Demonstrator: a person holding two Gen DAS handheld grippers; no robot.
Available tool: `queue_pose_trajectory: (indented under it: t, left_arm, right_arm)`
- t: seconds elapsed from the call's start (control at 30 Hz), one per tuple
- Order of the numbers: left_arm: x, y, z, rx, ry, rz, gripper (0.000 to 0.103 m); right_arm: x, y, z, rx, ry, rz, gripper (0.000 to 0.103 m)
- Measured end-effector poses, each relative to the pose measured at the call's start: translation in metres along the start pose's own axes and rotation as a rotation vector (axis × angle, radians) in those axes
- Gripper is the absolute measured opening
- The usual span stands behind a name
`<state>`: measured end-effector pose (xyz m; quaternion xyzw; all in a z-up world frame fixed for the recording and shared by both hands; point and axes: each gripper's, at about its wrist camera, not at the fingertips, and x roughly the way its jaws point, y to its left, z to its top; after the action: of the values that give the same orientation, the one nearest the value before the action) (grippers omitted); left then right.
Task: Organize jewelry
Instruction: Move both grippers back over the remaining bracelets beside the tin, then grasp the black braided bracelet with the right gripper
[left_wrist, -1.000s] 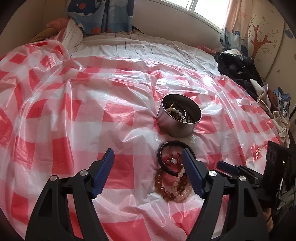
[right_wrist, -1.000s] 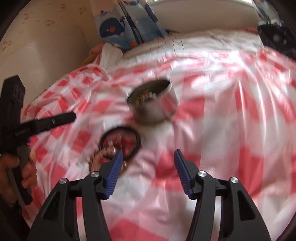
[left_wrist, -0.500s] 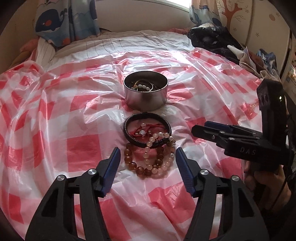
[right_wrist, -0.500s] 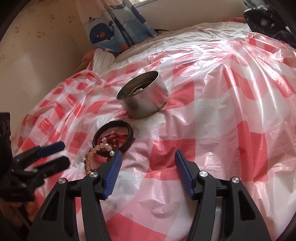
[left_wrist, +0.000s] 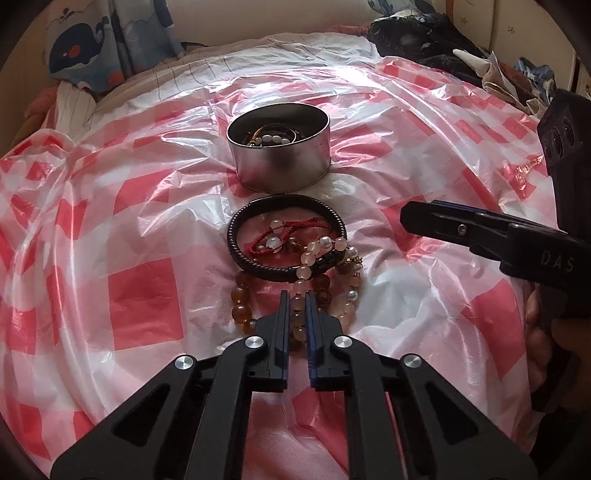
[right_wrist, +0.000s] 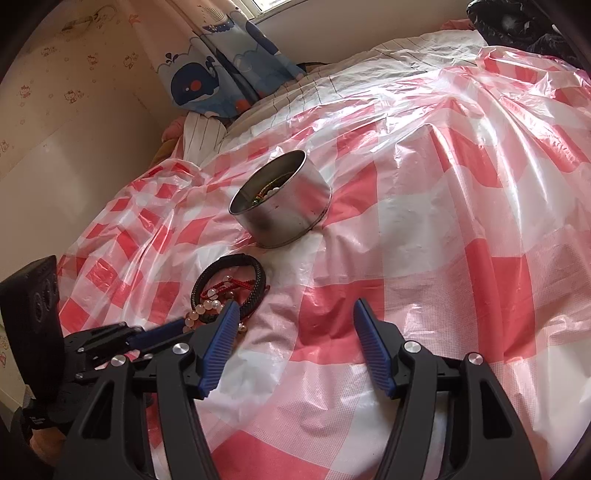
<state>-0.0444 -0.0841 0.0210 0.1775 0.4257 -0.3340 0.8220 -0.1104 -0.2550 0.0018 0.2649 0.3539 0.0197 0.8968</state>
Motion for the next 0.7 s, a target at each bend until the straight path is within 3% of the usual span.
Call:
queue_pose_trajectory:
  t: [0.17, 0.3, 0.4, 0.6, 0.67, 0.7]
  left_arm:
    - [-0.029, 0.026, 0.005, -0.123, -0.083, -0.064, 0.007]
    - [-0.050, 0.058, 0.007, -0.240, -0.151, -0.044, 0.007]
    - [-0.054, 0.071, 0.007, -0.283, -0.164, -0.045, 0.007]
    - [-0.059, 0.070, 0.010, -0.283, -0.183, -0.059, 0.007]
    - [-0.060, 0.072, 0.010, -0.289, -0.186, -0.062, 0.007]
    - [-0.061, 0.073, 0.010, -0.293, -0.188, -0.063, 0.007]
  right_arm:
    - [-0.002, 0.011, 0.002, -0.051, -0.013, -0.021, 0.065]
    - [0.005, 0.030, 0.009, -0.148, -0.008, -0.014, 0.065]
    - [0.020, 0.044, 0.017, -0.198, 0.039, -0.010, 0.049]
    - [0.061, 0.056, 0.031, -0.275, 0.154, -0.077, 0.034]
    - [0.075, 0.058, 0.034, -0.301, 0.193, -0.111, 0.024]
    - [0.080, 0.058, 0.035, -0.310, 0.207, -0.118, 0.014]
